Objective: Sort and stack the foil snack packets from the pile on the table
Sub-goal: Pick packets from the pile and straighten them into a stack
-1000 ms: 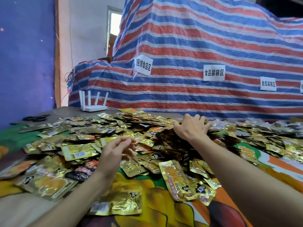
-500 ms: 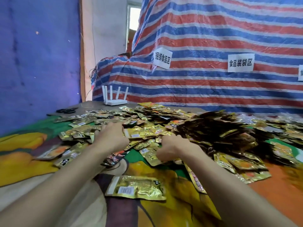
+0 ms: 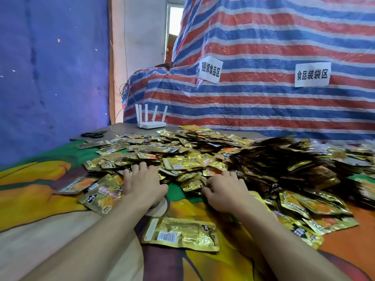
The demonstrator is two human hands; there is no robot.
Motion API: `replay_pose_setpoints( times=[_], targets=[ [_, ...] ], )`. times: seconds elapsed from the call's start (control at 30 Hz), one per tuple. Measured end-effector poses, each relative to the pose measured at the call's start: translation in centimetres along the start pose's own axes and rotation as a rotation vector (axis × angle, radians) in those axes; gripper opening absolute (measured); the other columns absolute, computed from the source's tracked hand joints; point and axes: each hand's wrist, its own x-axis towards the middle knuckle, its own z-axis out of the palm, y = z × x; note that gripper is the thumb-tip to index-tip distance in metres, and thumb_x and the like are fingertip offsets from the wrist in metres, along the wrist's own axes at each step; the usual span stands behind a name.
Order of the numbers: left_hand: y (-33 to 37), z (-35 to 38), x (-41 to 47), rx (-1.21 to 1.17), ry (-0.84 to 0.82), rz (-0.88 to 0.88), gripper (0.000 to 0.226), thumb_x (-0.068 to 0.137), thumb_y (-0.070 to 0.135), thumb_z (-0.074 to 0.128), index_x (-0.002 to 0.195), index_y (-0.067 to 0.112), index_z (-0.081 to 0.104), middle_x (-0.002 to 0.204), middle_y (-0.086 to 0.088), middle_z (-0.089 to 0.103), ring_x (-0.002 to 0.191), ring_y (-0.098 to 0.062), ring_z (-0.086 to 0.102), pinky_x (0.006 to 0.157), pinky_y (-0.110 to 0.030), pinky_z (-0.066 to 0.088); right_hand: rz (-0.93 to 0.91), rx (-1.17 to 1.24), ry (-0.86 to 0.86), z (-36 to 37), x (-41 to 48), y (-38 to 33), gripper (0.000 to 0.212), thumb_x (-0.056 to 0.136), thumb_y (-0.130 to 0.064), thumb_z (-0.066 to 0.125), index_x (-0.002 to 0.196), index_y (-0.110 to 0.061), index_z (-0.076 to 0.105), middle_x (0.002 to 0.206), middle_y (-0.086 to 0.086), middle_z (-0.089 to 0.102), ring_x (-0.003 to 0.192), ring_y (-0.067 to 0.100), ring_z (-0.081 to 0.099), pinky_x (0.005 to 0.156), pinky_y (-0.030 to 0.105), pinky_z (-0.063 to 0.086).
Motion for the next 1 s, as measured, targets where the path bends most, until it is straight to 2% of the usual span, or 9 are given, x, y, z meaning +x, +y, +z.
replay_pose_setpoints(
  times=[0.13,0.23,0.3,0.53,0.63,0.77,0.83,0.9,1.0],
  targets=[
    [-0.4,-0.5,0.0,-0.070,-0.003,0.007,0.043,0.088,0.044,0.061,0.120,0.018,0.051,0.124,-0.006,0.052,0.119,-0.027,0.050,0.093,-0.040,0.038,-0.051,0.081,0.117,-0.1,0.2,-0.2,0.036,0.100,-0.047,0.052,0.127,-0.028,0.065,0.127,0.002,0.064,0.122,0.029,0.057,0.099,0.044,0.045],
    [-0.4,-1.1,-0.2,-0.075,0.064,0.060,0.017,0.088,0.026,0.062,0.091,0.018,0.048,0.094,-0.002,0.055,0.098,-0.029,0.058,0.072,-0.036,0.037,-0.089,0.106,0.160,-0.1,0.2,-0.2,0.035,0.097,-0.043,0.059,0.132,-0.035,0.062,0.129,-0.006,0.066,0.121,0.022,0.060,0.098,0.043,0.049],
    [0.1,-1.3,-0.5,-0.051,0.098,0.105,0.032,0.088,0.016,0.061,0.072,0.017,0.033,0.072,0.000,0.042,0.076,-0.028,0.052,0.066,-0.035,0.035,-0.098,0.105,0.183,0.0,0.3,-0.2,0.032,0.098,-0.041,0.059,0.129,-0.036,0.065,0.128,-0.007,0.067,0.120,0.022,0.061,0.097,0.041,0.048],
    [0.1,-1.6,-0.5,-0.156,0.260,0.178,0.014,0.092,0.004,0.052,0.097,0.009,0.040,0.064,-0.001,0.037,0.070,-0.032,0.054,0.062,-0.036,0.037,-0.099,0.235,0.392,-0.1,0.3,-0.4,0.025,0.100,-0.035,0.057,0.119,-0.035,0.073,0.109,-0.008,0.076,0.102,0.021,0.069,0.070,0.032,0.048],
    [-0.1,-1.8,-1.1,-0.081,0.310,0.114,0.031,0.090,0.005,0.049,0.120,0.015,0.045,0.072,0.000,0.048,0.068,-0.028,0.047,0.062,-0.036,0.034,-0.079,0.368,0.483,-0.2,0.2,-0.4,0.022,0.099,-0.033,0.059,0.114,-0.033,0.074,0.105,-0.004,0.076,0.098,0.026,0.069,0.073,0.035,0.054],
    [-0.1,-1.7,-1.6,-0.052,0.394,0.109,0.073,0.089,0.003,0.049,0.149,0.033,0.022,0.094,-0.002,0.052,0.064,-0.025,0.048,0.056,-0.034,0.033,-0.041,0.663,0.586,-0.1,0.4,0.0,0.017,0.097,-0.028,0.064,0.110,-0.029,0.076,0.099,-0.005,0.077,0.092,0.020,0.072,0.078,0.042,0.059],
    [-0.1,-1.7,-1.5,-0.004,0.442,0.110,0.069,0.092,0.000,0.042,0.148,0.036,0.026,0.111,-0.006,0.053,0.063,-0.024,0.054,0.053,-0.032,0.033,-0.026,0.769,0.608,-0.1,0.6,0.3,0.017,0.097,-0.024,0.066,0.112,-0.025,0.074,0.102,-0.002,0.077,0.093,0.020,0.072,0.080,0.046,0.060],
    [0.0,-1.7,-1.4,0.068,0.421,0.121,0.050,0.094,0.003,0.035,0.134,0.030,0.049,0.123,-0.005,0.053,0.079,-0.024,0.063,0.058,-0.033,0.039,-0.017,0.804,0.616,-0.2,0.6,0.7,0.017,0.097,-0.019,0.065,0.113,-0.024,0.069,0.103,0.002,0.076,0.090,0.022,0.072,0.079,0.048,0.060],
    [0.2,-1.2,-1.3,0.153,0.278,0.127,0.025,0.092,0.017,0.049,0.108,0.021,0.066,0.127,0.000,0.053,0.113,-0.022,0.054,0.091,-0.039,0.041,-0.027,0.734,0.598,-0.2,0.6,1.1,0.018,0.100,-0.016,0.061,0.112,-0.028,0.065,0.100,0.003,0.076,0.085,0.023,0.071,0.075,0.045,0.059]
  ],
)
